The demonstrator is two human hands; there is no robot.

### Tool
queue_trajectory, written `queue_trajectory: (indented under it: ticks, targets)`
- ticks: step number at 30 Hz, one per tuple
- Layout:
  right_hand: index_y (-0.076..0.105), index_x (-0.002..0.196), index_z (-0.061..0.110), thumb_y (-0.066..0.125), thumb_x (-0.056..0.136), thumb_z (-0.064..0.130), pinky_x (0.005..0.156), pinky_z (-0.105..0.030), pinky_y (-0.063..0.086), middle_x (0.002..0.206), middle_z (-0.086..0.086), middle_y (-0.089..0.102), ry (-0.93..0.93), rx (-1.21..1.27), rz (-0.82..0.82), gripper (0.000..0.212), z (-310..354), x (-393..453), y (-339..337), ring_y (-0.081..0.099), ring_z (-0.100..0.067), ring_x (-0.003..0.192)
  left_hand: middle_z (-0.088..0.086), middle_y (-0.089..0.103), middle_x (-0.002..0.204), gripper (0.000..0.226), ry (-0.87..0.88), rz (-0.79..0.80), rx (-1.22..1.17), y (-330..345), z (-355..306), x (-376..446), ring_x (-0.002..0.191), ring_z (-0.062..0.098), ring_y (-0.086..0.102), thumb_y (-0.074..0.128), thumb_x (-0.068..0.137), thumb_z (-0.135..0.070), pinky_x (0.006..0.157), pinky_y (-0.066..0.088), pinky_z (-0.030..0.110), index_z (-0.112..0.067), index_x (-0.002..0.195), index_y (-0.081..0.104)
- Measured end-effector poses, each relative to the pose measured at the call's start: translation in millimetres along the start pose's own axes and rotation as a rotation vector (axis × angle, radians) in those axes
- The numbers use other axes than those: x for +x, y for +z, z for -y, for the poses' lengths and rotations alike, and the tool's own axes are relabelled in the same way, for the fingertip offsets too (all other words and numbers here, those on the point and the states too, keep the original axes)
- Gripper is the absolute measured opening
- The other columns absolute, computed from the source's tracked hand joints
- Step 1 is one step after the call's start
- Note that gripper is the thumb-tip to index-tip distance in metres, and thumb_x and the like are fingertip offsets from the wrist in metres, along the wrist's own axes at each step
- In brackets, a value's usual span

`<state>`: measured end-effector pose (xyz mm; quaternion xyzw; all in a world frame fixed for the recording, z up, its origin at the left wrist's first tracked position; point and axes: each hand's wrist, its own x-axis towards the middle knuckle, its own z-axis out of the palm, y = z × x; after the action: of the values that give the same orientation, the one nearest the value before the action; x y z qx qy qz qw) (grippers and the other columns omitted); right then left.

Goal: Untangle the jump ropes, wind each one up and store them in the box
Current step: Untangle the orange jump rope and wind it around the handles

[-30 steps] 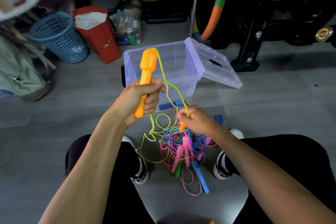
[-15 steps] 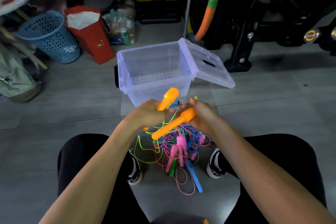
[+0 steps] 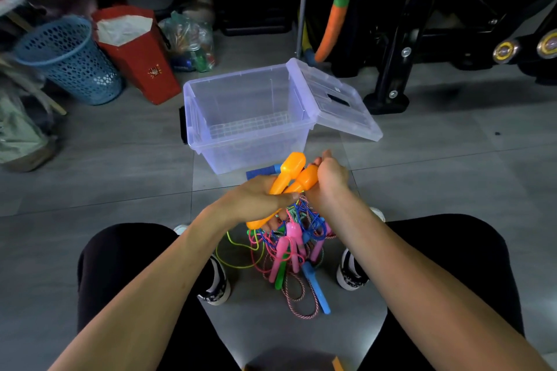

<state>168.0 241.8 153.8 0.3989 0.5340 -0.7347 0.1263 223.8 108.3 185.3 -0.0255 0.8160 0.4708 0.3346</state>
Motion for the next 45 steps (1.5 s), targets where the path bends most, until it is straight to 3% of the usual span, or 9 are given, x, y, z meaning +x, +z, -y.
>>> queue_trajectory:
  ticks: [7,11,14,19,24,33,36,41,45]
  targets:
    - [0.054,0.080,0.008,0.064,0.091,0.025,0.065,-0.035,0.056,0.066,-0.006,0.051,-0.055,-0.379,0.147,0.022,15,-2,-16,0.054,-0.017,0.057,0.005,0.061,0.068,0.023,0.024,-0.137,-0.037,-23,2,-11,0.046,0.016,0.050,0.060,0.094,-0.033,0.045,0.043,0.024,-0.010,0.096,0.060]
    - [0.052,0.090,0.012,0.065,0.087,0.041,0.074,-0.030,0.046,0.089,-0.001,0.054,-0.644,-0.839,0.054,0.032,10,-1,-28,0.056,-0.015,0.079,0.005,0.067,0.065,0.022,0.009,-0.030,-0.034,-27,2,-19,0.054,0.021,0.065,0.058,0.096,-0.034,0.051,0.053,0.029,-0.013,0.099,0.060]
    - [0.059,0.106,0.018,0.047,0.099,0.041,0.082,-0.023,0.046,0.105,0.001,0.061,-0.907,-0.833,0.378,0.028,4,-8,-26,0.058,-0.008,0.096,0.007,0.070,0.065,0.022,0.026,0.007,-0.011,-26,-1,-23,0.055,0.024,0.068,0.058,0.095,-0.037,0.050,0.052,0.028,-0.015,0.098,0.060]
    - [0.044,0.067,0.021,0.038,0.104,0.034,0.058,-0.025,0.037,0.063,0.002,0.047,-0.840,-0.706,0.567,0.040,4,-27,-22,0.043,-0.012,0.058,0.005,0.064,0.058,0.022,0.074,-0.002,0.016,-25,-6,-27,0.047,0.022,0.058,0.063,0.091,-0.038,0.045,0.046,0.023,-0.015,0.091,0.062]
    - [0.055,0.068,0.015,0.050,0.088,0.050,0.060,-0.028,0.045,0.061,0.002,0.058,-0.825,-0.769,0.544,0.041,3,-28,-14,0.052,-0.010,0.060,0.012,0.059,0.061,0.031,0.050,0.030,0.032,-25,-4,-25,0.052,0.024,0.056,0.077,0.080,-0.034,0.043,0.045,0.026,-0.010,0.094,0.062]
    - [0.061,0.089,0.016,0.041,0.086,0.041,0.073,-0.038,0.057,0.079,-0.003,0.075,-0.670,-0.701,0.378,0.031,5,-21,-4,0.072,-0.019,0.071,0.004,0.057,0.084,0.028,0.095,-0.669,0.790,-11,1,-12,0.081,0.035,0.058,0.056,0.077,-0.017,0.062,0.034,0.030,-0.015,0.105,0.051]
    - [0.061,0.091,0.013,0.045,0.089,0.042,0.059,-0.028,0.054,0.080,-0.004,0.072,-0.741,-0.721,0.251,0.033,9,-28,-4,0.068,-0.017,0.068,0.005,0.058,0.086,0.028,0.155,-0.702,0.862,-9,-2,-12,0.081,0.036,0.061,0.054,0.080,-0.021,0.061,0.033,0.030,-0.014,0.107,0.049]
    - [0.064,0.083,0.009,0.038,0.076,0.054,0.074,-0.039,0.057,0.081,-0.010,0.073,-0.593,-0.804,0.276,0.052,11,-15,3,0.070,-0.018,0.071,0.006,0.061,0.096,0.028,0.126,-0.763,1.015,-4,-1,-11,0.086,0.032,0.064,0.051,0.088,-0.033,0.058,0.033,0.032,-0.013,0.107,0.049]
    - [0.064,0.080,0.013,0.041,0.091,0.058,0.071,-0.029,0.041,0.070,-0.001,0.063,-0.597,-0.968,0.309,0.051,35,-19,-10,0.057,-0.014,0.065,0.006,0.063,0.089,0.025,-0.019,-0.531,0.785,-15,4,-9,0.088,0.032,0.062,0.052,0.092,-0.044,0.066,0.040,0.032,-0.019,0.088,0.050]
